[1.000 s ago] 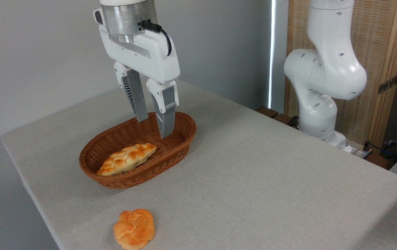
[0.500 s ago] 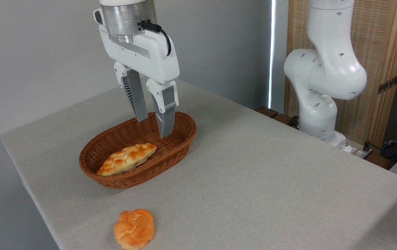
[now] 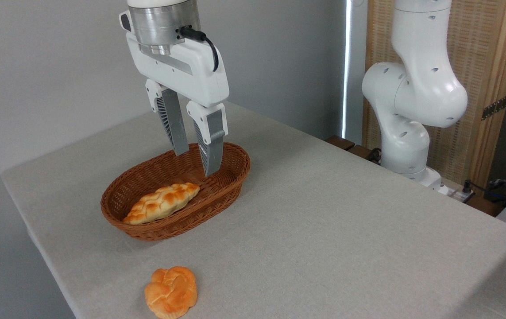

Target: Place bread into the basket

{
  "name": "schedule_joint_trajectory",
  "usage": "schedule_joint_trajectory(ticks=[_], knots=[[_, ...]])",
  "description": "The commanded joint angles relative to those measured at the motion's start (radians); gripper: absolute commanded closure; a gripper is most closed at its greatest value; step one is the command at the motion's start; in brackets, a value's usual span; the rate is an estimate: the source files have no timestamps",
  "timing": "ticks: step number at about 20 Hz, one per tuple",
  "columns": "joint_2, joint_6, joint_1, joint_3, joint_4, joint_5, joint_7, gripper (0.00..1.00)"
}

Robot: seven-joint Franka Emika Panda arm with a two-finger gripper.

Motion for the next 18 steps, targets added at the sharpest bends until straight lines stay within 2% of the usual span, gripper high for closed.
schedule_joint_trajectory(ticks=[1,18], knots=[[-0.021,-0.019,-0.007,0.013,-0.016,-0.011,0.004,0.00],[-0.019,-0.015,-0.007,0.009,-0.014,-0.005,0.018,0.00]])
